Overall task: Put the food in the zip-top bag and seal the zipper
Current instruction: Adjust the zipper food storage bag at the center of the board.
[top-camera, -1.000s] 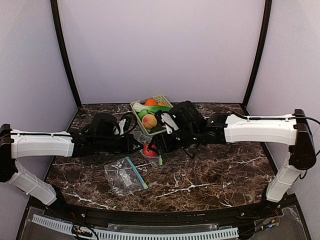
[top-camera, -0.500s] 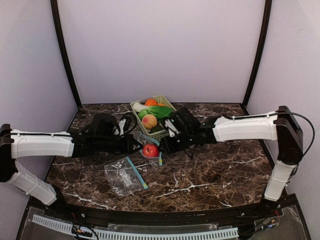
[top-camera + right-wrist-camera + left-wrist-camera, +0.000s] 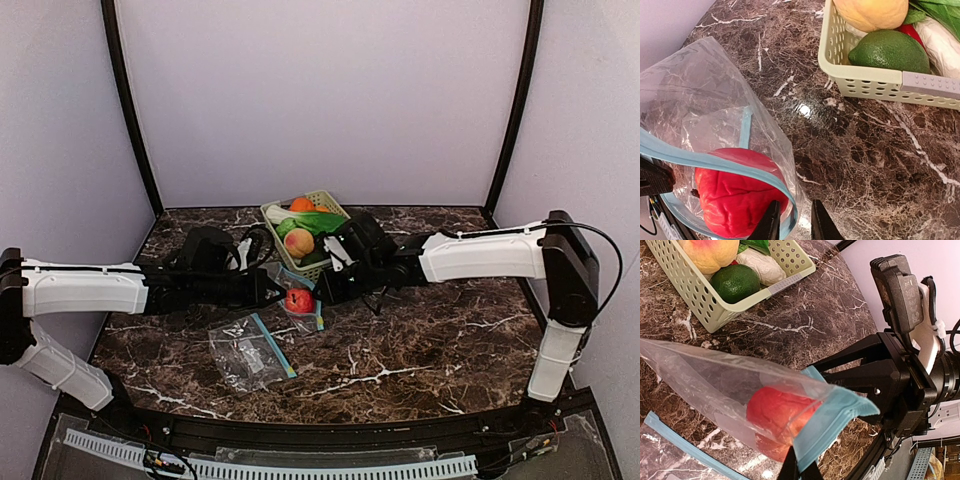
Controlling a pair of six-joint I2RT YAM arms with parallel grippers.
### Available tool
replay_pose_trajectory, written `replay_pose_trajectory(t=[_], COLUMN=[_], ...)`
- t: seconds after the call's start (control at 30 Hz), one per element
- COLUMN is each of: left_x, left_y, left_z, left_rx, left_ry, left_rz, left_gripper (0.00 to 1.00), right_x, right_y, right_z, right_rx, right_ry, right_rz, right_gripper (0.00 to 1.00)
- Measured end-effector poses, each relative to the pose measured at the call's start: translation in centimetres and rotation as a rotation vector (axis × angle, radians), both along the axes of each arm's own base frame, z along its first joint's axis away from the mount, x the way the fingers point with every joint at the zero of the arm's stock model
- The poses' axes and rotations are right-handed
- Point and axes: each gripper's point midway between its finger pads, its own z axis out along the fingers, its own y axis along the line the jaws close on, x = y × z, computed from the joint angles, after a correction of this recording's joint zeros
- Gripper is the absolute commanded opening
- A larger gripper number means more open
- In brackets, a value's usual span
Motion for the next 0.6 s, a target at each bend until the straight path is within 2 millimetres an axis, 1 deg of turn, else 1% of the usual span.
replay_pose_trajectory(t=[0.03, 0.07, 0.2, 0.5, 0.53, 0.6], left_x=[0.0, 0.0, 0.0, -0.1, -0.1, -0.1], left_y=[0.0, 0.0, 0.1, 0.8, 1.1, 1.5], left_z=[0.0, 0.0, -0.1, -0.3, -0.3, -0.4], left_rx=[0.000, 0.001, 0.008, 0.041, 0.052, 0.075], left_ry=[-0.001, -0.001, 0.001, -0.009, -0.011, -0.014], left_rz=[0.000, 0.000, 0.000, 0.014, 0.016, 0.025], left_gripper=[0.01, 0.01, 0.01, 0.01, 0.01, 0.01], right_x=[0.0, 0.1, 0.2, -0.3, -0.4, -1.0], right_y=[0.1, 0.1, 0.4, 0.6, 0.6, 0.6], right_z=[0.1, 0.1, 0.2, 0.5, 0.6, 1.6], right_rx=[0.003, 0.005, 0.013, 0.029, 0.030, 0.043], right_ry=[-0.002, -0.003, -0.002, 0.010, 0.015, 0.014], right_rz=[0.003, 0.007, 0.014, 0.039, 0.043, 0.057], right_gripper=[0.17, 0.13, 0.01, 0.00, 0.00, 0.00])
